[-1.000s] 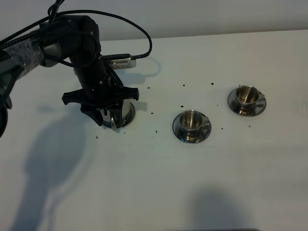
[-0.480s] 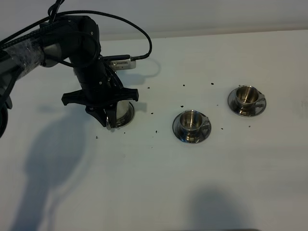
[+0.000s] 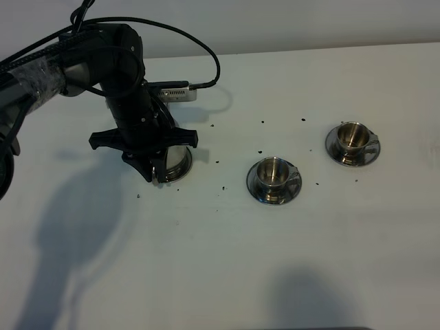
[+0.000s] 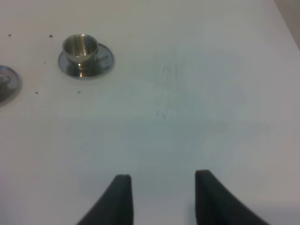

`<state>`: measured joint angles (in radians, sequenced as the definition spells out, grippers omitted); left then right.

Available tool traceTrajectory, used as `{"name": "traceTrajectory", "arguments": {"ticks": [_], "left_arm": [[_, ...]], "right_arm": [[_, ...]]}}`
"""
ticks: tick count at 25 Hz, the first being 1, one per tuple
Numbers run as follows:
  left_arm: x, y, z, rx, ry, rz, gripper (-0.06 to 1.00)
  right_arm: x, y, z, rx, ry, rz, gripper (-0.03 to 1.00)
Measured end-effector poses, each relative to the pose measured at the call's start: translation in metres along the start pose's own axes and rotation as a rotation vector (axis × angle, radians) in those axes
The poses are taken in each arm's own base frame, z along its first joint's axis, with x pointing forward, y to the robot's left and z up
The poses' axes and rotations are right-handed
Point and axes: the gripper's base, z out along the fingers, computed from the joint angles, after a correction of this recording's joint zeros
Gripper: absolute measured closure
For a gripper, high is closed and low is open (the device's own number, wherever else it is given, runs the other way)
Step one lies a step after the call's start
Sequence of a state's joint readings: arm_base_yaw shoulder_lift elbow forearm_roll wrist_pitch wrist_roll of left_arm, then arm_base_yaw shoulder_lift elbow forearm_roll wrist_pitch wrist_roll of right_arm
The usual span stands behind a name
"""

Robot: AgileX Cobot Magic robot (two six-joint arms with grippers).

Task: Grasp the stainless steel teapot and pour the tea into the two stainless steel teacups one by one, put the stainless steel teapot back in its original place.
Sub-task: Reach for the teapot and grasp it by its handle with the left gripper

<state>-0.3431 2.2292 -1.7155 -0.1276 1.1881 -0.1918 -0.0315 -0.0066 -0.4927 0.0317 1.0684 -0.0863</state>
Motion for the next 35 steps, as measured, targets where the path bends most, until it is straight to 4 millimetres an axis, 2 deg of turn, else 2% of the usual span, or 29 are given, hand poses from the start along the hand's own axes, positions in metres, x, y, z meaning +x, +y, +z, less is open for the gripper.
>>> {"name": "traceTrajectory", "arguments": {"ticks": [24, 35], "left_arm": [[0.001, 0.004, -0.007, -0.052, -0.025, 0.109, 0.72], [0.004, 0.006, -0.02, -0.07, -0.059, 0.126, 0.72]], "right_arm": [[0.0, 0.0, 0.0, 0.0, 0.0, 0.0, 0.66], [0.0, 0.0, 0.0, 0.0, 0.0, 0.0, 0.66]]}}
